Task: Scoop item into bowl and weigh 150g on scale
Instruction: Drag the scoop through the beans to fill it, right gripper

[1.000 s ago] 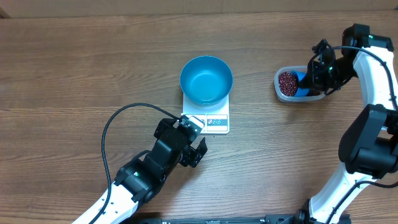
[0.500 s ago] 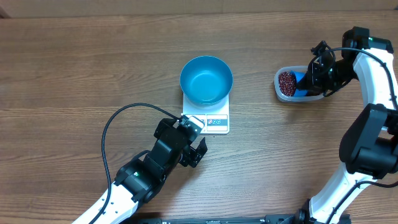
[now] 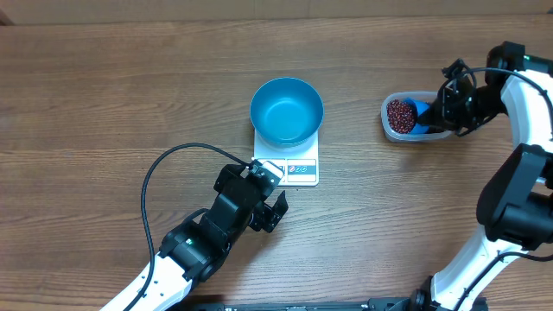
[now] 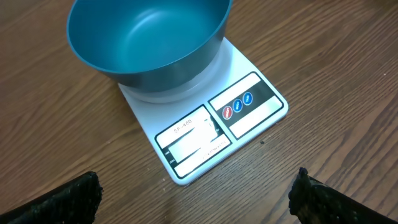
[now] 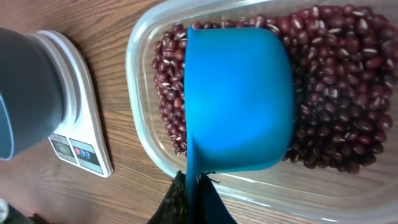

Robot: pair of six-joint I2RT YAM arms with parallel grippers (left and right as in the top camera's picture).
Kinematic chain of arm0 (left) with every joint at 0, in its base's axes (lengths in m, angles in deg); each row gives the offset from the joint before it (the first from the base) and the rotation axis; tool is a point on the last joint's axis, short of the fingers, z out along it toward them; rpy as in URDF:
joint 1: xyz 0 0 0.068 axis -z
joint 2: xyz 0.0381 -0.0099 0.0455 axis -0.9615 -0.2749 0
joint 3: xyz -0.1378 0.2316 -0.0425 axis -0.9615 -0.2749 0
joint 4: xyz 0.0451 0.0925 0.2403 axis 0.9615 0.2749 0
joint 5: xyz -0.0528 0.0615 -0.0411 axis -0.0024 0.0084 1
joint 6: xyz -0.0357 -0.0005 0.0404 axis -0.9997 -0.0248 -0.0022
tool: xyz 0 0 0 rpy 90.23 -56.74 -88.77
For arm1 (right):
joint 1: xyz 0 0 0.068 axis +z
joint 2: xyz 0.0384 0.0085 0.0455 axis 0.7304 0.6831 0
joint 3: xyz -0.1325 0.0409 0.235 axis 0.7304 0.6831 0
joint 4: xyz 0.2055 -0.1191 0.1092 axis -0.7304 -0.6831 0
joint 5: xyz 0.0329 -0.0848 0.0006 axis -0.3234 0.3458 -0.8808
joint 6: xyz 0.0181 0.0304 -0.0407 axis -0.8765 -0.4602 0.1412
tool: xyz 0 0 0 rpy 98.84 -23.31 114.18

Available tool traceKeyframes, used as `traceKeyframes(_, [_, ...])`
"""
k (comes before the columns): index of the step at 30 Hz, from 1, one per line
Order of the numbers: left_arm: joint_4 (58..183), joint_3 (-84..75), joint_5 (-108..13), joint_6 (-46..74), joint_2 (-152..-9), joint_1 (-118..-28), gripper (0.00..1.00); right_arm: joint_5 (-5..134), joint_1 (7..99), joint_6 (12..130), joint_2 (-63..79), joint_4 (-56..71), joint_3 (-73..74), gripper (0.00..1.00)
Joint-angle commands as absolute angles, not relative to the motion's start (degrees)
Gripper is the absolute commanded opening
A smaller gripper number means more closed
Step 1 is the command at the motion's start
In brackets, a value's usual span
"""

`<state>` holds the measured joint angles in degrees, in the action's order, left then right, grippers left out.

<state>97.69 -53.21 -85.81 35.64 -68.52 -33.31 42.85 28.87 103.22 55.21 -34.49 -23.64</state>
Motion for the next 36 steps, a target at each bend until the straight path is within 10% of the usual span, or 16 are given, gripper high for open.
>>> traceKeyframes(1, [97.6,-53.5,-86.4,36.3,-68.1,-33.6,1.00,40.4,27.5,104.5,57.8,-35.0,-21.9,0.04])
traceKeyframes(36, [97.6,-53.5,-86.4,36.3,-68.1,-33.6,1.00,37.8,26.4,106.4,57.8,-35.0,-21.9,0.04])
